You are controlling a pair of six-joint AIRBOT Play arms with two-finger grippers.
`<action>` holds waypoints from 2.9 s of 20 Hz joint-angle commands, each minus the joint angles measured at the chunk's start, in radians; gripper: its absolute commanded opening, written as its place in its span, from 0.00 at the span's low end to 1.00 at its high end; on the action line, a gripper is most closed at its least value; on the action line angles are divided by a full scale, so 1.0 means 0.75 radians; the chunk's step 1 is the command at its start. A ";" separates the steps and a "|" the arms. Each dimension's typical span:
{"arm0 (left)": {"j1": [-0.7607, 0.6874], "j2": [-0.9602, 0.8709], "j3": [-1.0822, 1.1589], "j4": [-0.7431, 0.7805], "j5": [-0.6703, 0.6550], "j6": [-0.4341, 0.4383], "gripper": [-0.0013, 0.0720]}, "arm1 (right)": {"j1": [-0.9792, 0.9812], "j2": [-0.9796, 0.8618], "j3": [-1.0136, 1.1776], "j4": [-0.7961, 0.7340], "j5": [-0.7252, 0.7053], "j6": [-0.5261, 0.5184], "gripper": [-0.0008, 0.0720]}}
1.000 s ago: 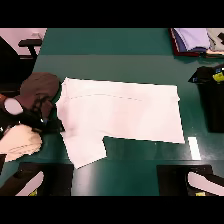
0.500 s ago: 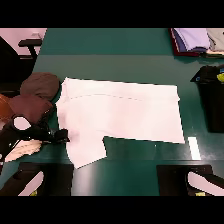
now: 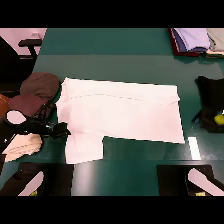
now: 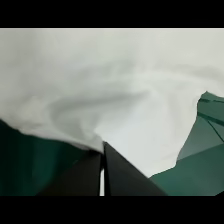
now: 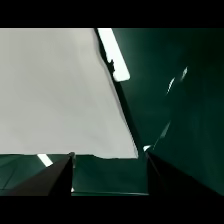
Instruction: Fold the shirts.
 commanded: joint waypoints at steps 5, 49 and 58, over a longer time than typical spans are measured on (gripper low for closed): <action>0.000 0.002 0.024 -0.004 0.004 0.014 0.05 | -0.104 0.028 -0.514 0.154 -0.250 -0.066 0.58; 0.000 -0.734 1.004 0.108 0.132 0.069 0.70 | 0.383 -0.732 0.901 0.215 -0.160 -0.146 0.65; -0.157 -0.735 1.010 0.000 0.160 0.082 0.05 | 0.051 -0.756 0.451 0.496 -0.149 -0.302 0.83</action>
